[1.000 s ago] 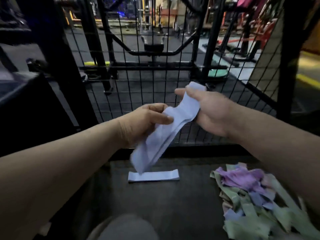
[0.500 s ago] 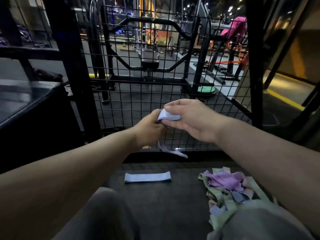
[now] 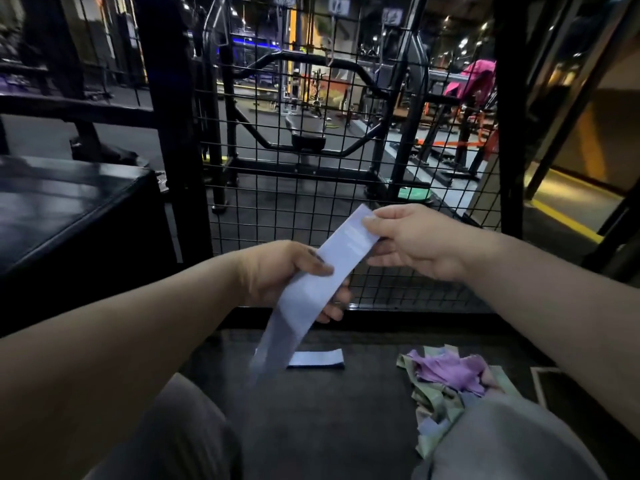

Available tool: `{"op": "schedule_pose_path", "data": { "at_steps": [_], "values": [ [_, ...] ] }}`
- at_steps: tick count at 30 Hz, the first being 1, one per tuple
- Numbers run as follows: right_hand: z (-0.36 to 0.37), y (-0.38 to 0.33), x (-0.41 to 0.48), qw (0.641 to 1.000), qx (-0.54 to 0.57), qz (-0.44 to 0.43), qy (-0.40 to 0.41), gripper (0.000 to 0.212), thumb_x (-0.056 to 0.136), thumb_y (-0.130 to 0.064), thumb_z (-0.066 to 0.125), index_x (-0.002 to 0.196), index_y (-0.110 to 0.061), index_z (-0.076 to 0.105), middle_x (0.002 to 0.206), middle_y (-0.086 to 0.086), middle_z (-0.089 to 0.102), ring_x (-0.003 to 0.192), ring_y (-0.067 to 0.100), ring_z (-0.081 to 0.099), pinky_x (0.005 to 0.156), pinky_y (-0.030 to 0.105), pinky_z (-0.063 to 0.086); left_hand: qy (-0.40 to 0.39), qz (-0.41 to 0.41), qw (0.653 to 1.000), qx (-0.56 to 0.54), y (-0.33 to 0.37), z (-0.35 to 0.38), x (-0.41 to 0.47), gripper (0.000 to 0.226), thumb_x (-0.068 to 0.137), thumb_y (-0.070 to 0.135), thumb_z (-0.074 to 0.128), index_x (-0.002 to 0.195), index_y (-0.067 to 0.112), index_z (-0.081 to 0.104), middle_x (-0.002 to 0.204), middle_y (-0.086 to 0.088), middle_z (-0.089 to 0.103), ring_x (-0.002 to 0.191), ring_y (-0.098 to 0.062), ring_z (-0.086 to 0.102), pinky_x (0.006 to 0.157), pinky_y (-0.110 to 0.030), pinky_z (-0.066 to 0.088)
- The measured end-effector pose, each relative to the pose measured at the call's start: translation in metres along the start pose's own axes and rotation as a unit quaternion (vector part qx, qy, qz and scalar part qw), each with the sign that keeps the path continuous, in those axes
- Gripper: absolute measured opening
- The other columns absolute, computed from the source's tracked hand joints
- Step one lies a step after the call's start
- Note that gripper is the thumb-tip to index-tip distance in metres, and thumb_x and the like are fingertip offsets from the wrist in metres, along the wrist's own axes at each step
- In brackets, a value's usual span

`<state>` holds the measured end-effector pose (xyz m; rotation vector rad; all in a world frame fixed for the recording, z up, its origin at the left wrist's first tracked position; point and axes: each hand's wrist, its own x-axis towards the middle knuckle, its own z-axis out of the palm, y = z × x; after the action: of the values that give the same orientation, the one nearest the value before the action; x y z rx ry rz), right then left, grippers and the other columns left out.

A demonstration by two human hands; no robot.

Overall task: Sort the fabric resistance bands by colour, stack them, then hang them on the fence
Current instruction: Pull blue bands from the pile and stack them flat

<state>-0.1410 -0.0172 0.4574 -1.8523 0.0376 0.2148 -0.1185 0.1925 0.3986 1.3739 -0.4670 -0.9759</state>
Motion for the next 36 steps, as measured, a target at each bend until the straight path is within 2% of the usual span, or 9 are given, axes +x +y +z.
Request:
{"op": "schedule_pose_path", "data": {
  "at_steps": [5,9,12,15,20,25,30,33,36],
  "values": [
    [-0.008,-0.012,-0.014,0.996,0.066,0.019,0.057,0.018,0.102,-0.016,0.052,0.113,-0.004,0.059,0.108,0.018,0.070,0.090,0.029,0.074,0.072,0.040,0.062,0.025,0.001,0.999,0.020,-0.016,-0.010,-0.019,0.025,0.087,-0.005,0.057,0.112,-0.005,0.057,0.093,-0.028,0.063,0.088,-0.042,0.063,0.084,-0.053,0.054],
    [-0.014,-0.014,-0.023,0.994,0.048,0.013,0.101,0.012,0.103,-0.014,0.050,0.104,-0.005,0.057,0.107,0.019,0.068,0.091,0.029,0.073,0.070,0.039,0.062,0.071,0.000,0.994,0.079,-0.020,-0.020,-0.037,0.026,0.085,-0.002,0.064,0.109,-0.008,0.064,0.088,-0.023,0.067,0.067,-0.031,0.065,0.066,-0.036,0.057],
    [-0.021,-0.010,-0.023,0.987,0.065,0.021,0.144,0.011,0.104,-0.011,0.048,0.098,-0.006,0.055,0.104,0.019,0.069,0.083,0.027,0.074,0.063,0.035,0.062,0.092,-0.031,0.989,0.112,-0.023,-0.031,-0.047,0.014,0.079,0.008,0.073,0.092,0.005,0.070,0.086,-0.020,0.066,0.058,-0.026,0.062,0.057,-0.032,0.055],
    [-0.031,0.001,-0.015,0.984,0.082,0.042,0.150,0.015,0.104,-0.011,0.047,0.110,0.000,0.056,0.105,0.019,0.069,0.081,0.026,0.074,0.059,0.032,0.061,0.161,-0.042,0.980,0.114,-0.026,-0.043,-0.052,0.010,0.078,0.008,0.075,0.087,0.007,0.070,0.078,-0.015,0.062,0.060,-0.024,0.058,0.054,-0.030,0.051],
    [-0.036,0.033,0.014,0.983,0.083,0.096,0.129,0.020,0.102,-0.010,0.050,0.119,0.001,0.053,0.109,0.021,0.068,0.080,0.025,0.075,0.060,0.035,0.060,0.312,-0.025,0.942,0.122,-0.035,-0.063,-0.045,0.010,0.088,0.014,0.073,0.087,0.007,0.066,0.061,-0.007,0.057,0.046,-0.016,0.052,0.043,-0.023,0.043],
    [-0.018,0.089,0.077,0.984,0.002,0.149,0.097,0.026,0.098,-0.004,0.056,0.122,-0.007,0.046,0.104,0.023,0.067,0.076,0.024,0.074,0.059,0.035,0.062,0.392,-0.047,0.904,0.163,-0.072,-0.108,-0.020,0.018,0.084,0.018,0.077,0.088,0.003,0.070,0.064,-0.009,0.053,0.046,-0.014,0.045,0.040,-0.020,0.041],
    [0.012,0.167,0.156,0.976,-0.042,0.203,0.059,0.022,0.097,-0.005,0.057,0.118,-0.007,0.050,0.096,0.018,0.067,0.068,0.020,0.073,0.054,0.031,0.059,0.390,-0.130,0.888,0.205,-0.117,-0.176,0.024,0.007,0.088,0.003,0.070,0.084,0.009,0.071,0.073,-0.015,0.061,0.054,-0.020,0.054,0.050,-0.023,0.046],
    [0.032,0.227,0.204,0.968,-0.075,0.234,0.059,0.020,0.097,-0.006,0.054,0.114,-0.012,0.047,0.093,0.016,0.063,0.065,0.020,0.071,0.051,0.029,0.056,0.385,-0.183,0.877,0.222,-0.148,-0.220,0.066,0.012,0.087,-0.003,0.066,0.088,0.008,0.071,0.070,-0.011,0.062,0.046,-0.014,0.055,0.041,-0.022,0.048],
    [0.043,0.287,0.243,0.955,-0.104,0.271,0.053,0.015,0.098,-0.005,0.052,0.112,-0.010,0.049,0.080,0.012,0.060,0.055,0.016,0.065,0.045,0.024,0.051,0.389,-0.218,0.860,0.249,-0.179,-0.249,0.109,0.010,0.084,0.002,0.072,0.086,0.011,0.068,0.074,-0.012,0.064,0.054,-0.018,0.059,0.040,-0.021,0.051]
  ]
}}
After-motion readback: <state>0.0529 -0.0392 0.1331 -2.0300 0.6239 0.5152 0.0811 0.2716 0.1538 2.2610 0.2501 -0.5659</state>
